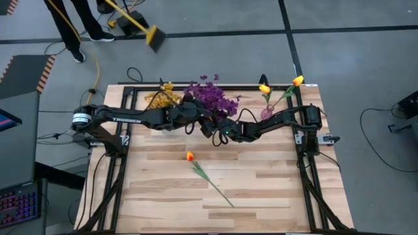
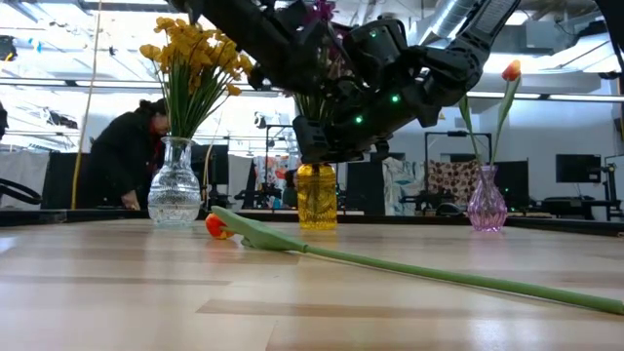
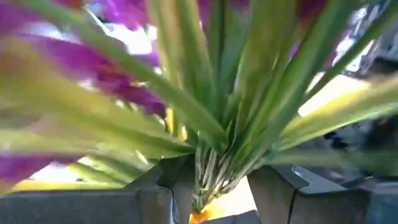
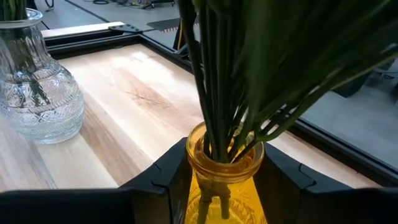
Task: Sort flowers into vase by color
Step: Put the purple flowers into the yellow vase
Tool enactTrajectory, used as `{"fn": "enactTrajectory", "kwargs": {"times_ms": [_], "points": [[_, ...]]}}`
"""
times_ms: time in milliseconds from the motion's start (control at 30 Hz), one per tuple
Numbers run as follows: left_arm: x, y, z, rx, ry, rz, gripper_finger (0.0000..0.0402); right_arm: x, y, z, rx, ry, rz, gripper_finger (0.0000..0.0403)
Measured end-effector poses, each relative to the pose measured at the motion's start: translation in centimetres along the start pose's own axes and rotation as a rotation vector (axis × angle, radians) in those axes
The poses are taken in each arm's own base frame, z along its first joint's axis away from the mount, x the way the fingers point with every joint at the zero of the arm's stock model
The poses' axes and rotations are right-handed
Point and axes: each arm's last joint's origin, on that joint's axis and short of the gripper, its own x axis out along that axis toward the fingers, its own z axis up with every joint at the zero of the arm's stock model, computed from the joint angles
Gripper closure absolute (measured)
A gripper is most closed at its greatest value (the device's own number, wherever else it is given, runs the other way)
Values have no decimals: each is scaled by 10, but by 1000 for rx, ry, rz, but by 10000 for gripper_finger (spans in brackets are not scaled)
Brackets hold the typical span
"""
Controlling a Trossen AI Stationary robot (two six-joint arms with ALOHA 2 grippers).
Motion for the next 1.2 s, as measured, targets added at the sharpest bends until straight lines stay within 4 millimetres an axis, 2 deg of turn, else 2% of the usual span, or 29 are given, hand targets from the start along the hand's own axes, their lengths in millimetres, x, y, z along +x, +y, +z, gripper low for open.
{"fn": "enactTrajectory", "kwargs": {"times_ms": [167,367,667,767,967,1200], "points": [[-12,3,8,-37,-20,-55,276,0,0,0,2,0,0,220],[-18,4,12,-43,-30,-114,276,0,0,0,1,1,0,223],[-17,5,12,-46,-36,-60,280,0,0,0,1,1,0,220],[-17,6,11,-37,-31,-24,306,0,0,0,1,1,1,222],[-17,7,11,-33,-26,-16,390,0,0,0,1,1,1,221],[-11,4,5,-26,1,-9,391,0,0,0,2,0,1,222]]}}
